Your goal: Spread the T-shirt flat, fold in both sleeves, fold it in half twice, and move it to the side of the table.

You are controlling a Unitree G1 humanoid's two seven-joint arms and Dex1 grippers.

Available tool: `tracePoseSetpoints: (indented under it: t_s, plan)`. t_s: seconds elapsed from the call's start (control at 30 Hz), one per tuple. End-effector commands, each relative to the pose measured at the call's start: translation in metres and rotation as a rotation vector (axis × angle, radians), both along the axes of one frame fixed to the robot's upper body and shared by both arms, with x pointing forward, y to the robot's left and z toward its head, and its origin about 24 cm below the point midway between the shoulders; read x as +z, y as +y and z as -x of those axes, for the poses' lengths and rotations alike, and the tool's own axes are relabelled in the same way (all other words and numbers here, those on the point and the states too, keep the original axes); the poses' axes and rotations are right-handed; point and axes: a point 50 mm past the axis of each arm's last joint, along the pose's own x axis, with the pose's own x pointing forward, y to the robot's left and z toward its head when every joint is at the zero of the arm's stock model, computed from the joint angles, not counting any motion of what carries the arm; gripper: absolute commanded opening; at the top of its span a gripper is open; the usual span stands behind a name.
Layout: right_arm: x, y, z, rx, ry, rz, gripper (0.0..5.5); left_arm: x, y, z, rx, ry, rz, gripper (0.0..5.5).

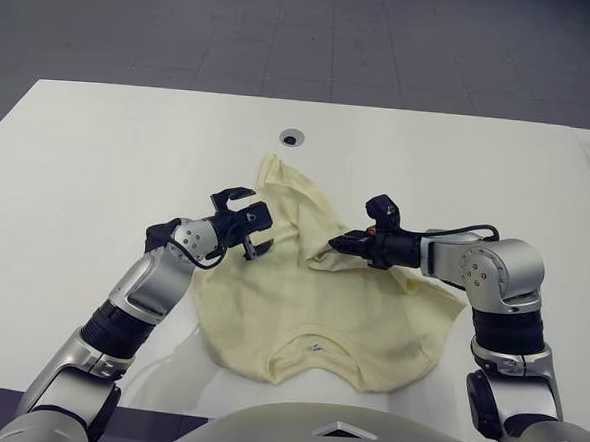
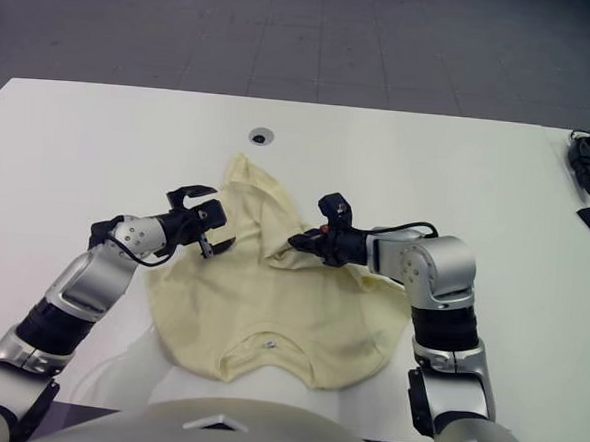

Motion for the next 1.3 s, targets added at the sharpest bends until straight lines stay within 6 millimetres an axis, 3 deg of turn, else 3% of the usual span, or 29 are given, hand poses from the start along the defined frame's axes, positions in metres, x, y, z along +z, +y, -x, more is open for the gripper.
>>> tracePoseSetpoints:
  t_s: [0.03,0.2,0.33,0.53,0.73,1.0,1.3]
  plan:
    - [0.004,0.000,-0.002,0.009,-0.016,0.006,0.91,-0.011,0.004,0.004,0.010,0.051,-0.036,5.40]
    - [0.018,-0.005,-0.012,0.014,-0.058,0.014,0.03,-0.011,0.004,0.005,0.013,0.050,-0.033,5.40]
    - [0.031,-0.024,-0.030,-0.016,-0.113,0.063,0.03,-0.010,0.004,0.004,0.015,0.048,-0.032,5.40]
    - [0.042,-0.060,-0.079,-0.133,-0.203,0.159,0.03,-0.007,0.000,0.002,0.012,0.037,-0.017,5.40]
    - [0.026,-0.083,-0.110,-0.220,-0.236,0.273,0.03,0.000,-0.004,-0.003,-0.006,0.023,-0.006,5.40]
    - [0.004,-0.104,-0.119,-0.310,-0.311,0.438,0.03,0.003,-0.006,-0.005,-0.028,0.015,-0.011,5.40]
    - [0.016,-0.112,-0.124,-0.301,-0.843,0.701,1.51,0.003,-0.009,-0.004,-0.048,0.016,-0.012,5.40]
